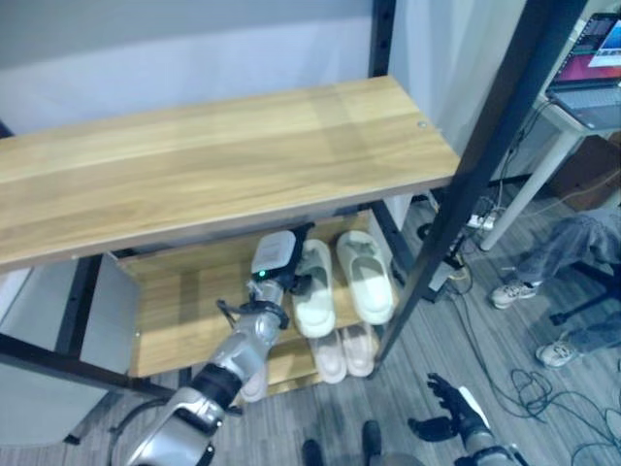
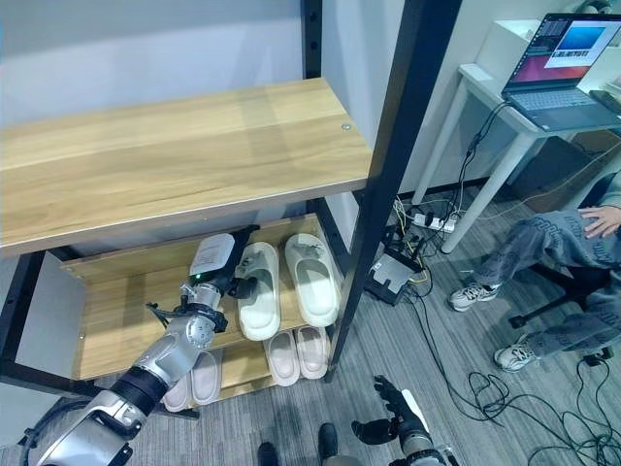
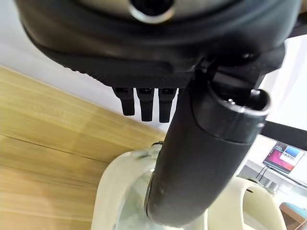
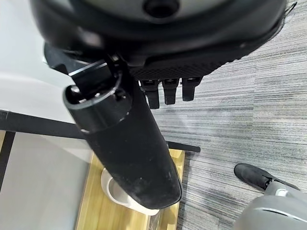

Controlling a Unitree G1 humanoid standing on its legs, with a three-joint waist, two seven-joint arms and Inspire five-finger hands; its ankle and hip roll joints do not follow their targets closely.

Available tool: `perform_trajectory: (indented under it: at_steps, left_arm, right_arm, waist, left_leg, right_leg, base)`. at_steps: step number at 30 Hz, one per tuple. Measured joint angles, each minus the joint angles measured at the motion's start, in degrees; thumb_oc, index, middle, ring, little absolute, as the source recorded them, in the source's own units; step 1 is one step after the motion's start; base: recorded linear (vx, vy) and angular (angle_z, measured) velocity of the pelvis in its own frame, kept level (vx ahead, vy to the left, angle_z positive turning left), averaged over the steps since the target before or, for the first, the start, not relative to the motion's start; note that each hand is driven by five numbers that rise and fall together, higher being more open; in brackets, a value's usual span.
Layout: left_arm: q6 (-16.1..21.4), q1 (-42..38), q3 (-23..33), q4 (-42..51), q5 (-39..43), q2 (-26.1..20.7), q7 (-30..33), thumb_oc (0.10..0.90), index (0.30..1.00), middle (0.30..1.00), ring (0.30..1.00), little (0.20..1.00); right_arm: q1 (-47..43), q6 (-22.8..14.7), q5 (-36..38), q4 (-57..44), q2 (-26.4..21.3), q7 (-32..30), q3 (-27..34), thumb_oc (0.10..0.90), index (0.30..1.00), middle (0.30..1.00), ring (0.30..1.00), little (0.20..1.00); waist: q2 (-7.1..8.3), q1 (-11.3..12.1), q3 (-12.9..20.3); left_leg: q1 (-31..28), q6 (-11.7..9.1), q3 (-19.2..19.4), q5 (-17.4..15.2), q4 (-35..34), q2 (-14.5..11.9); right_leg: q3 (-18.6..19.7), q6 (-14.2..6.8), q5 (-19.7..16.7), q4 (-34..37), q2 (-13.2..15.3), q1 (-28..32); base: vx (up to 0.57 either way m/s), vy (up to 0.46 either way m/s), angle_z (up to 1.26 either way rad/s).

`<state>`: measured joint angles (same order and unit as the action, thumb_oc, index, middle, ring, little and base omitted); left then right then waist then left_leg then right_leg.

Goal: Arrange the slippers neatly on the shoe rack.

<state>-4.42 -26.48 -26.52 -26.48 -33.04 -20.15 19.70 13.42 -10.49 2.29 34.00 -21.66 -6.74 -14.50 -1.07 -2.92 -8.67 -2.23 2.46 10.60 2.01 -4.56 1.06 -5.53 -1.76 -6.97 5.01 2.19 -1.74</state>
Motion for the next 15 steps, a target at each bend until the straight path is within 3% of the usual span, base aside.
perform_trajectory:
  at_steps: [10,13,15]
  left_arm:
    - [0.79,1.95,2.03,1.53,-1.61,-0.91,-0.56,0.800,0.900,0.900,0.900,0.900]
    - [1.09,3.77,2.38,7.68,-1.66,-3.47,-0.68,0.800,0.900,0.900,0.900,0.900]
    - [2.85,7.14,5.64,13.79,-0.99,-3.68,-2.55,0.800,0.900,0.900,0.900,0.900]
  right_arm:
    - [0.03,0.79,-0.01,0.23,0.02,0.18,-0.02,0.800,0.900,0.900,0.900,0.900]
    - [0.08,0.80,0.00,0.24,0.02,0.18,0.03,0.800,0.900,0.900,0.900,0.900]
    - [0.11,0.88,0.02,0.79,0.37,0.28,0.24,0.800,0.900,0.900,0.900,0.900]
  waist:
    - [-0.31,0.01,0.22]
    - [-0.30,0.22,0.22]
    - [-0.24,0.41,0.30]
  left_leg:
    - [-0.21,0.06,-0.31,0.25,-0.01,0.00]
    - [-0.25,0.04,-0.66,0.35,0.00,0.00]
    - [-0.95,0.03,-1.22,0.36,0.00,-0.01]
  right_leg:
    - [-0.46,0.12,-0.12,-0.04,-0.01,0.31]
    - [-0.73,0.19,-0.19,-0.06,0.01,0.51]
    - [-1.22,-0.01,0.00,-0.06,0.03,1.42]
  base:
    - [-0.02,-0.004,0.01]
    - [-0.04,-0.009,0.06]
    - [-0.03,-0.013,0.09]
